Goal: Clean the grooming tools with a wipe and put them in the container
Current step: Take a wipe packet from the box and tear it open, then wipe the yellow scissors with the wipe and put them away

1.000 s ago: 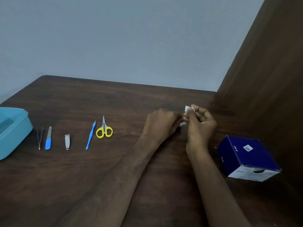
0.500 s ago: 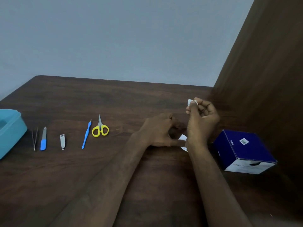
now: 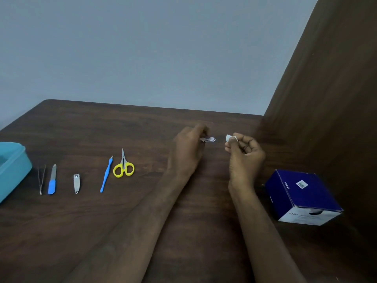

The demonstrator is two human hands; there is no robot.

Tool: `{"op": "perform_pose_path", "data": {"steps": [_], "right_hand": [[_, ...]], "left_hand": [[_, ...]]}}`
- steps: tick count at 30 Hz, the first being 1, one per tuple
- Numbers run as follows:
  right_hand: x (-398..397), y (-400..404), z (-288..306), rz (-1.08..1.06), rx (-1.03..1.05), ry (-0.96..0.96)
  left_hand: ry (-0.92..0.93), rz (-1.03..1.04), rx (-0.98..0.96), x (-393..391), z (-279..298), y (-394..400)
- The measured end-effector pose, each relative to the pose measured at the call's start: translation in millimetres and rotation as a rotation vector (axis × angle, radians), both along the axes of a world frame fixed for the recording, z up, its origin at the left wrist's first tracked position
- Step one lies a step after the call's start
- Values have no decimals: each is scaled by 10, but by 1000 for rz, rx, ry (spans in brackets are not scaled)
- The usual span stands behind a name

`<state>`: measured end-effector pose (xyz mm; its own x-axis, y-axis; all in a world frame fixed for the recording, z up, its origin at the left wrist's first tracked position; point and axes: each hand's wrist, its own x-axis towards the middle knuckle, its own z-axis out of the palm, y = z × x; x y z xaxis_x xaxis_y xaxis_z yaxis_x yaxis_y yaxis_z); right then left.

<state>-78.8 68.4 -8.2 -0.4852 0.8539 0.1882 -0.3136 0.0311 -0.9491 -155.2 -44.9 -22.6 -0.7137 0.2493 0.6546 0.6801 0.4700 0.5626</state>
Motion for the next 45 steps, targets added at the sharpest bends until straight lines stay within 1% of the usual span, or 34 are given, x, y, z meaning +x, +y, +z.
{"op": "perform_pose_path", "data": {"steps": [1, 3, 4, 8, 10, 11, 14, 16, 18, 20, 22, 24, 27, 29, 31, 34, 36, 40, 43, 45], "right_hand": [[-4, -4, -2, 10, 0, -3], [-8, -11, -14, 15, 12, -17], [-8, -9, -21, 13, 24, -26], [-7, 16, -54, 24, 42, -33], [3, 9, -57, 23, 60, -61], [12, 13, -58, 12, 74, -76], [32, 12, -66, -14, 115, -89], [27, 9, -93, 2, 116, -74], [8, -51, -119, 86, 108, -39], [5, -184, -138, 168, 150, -47], [10, -337, -174, 225, 258, -99], [-7, -530, -212, 313, 347, -121], [-131, -860, -233, 422, 509, -170], [-227, -1080, -212, 504, 610, -226], [-320, -1241, -213, 564, 723, -240], [-404, -1373, -263, 581, 945, -238], [-435, -1387, -310, 584, 1024, -270], [-478, -1451, -335, 566, 1094, -296], [-480, -1483, -273, 571, 1098, -319], [-485, -1463, -233, 572, 1105, -373]], "left_hand": [[2, -6, -91, 11, -12, 29], [-50, -128, -258, 39, -50, 63], [-71, -183, -302, 63, -62, 65], [-60, -229, -371, 166, -73, 49], [-40, -253, -340, 212, -40, 33], [-40, -238, -295, 219, -25, 32], [-61, -39, -155, 179, 10, -76], [-64, 50, -112, 180, 41, -216], [-64, 80, -164, 226, 82, -425], [-56, 110, -245, 274, 115, -699], [-13, 185, -278, 265, 117, -1000], [2, 303, -300, 225, 135, -1316], [-17, 428, -341, 103, 138, -1689], [-65, 480, -356, 9, 101, -1862], [-123, 527, -313, -44, 75, -1961], [-111, 626, -253, -51, 83, -1996], [-89, 650, -246, -24, 85, -1969], [-60, 711, -181, -38, 115, -1922], [-27, 684, -211, -46, 92, -1886], [-18, 660, -217, -55, 80, -1883]]}}
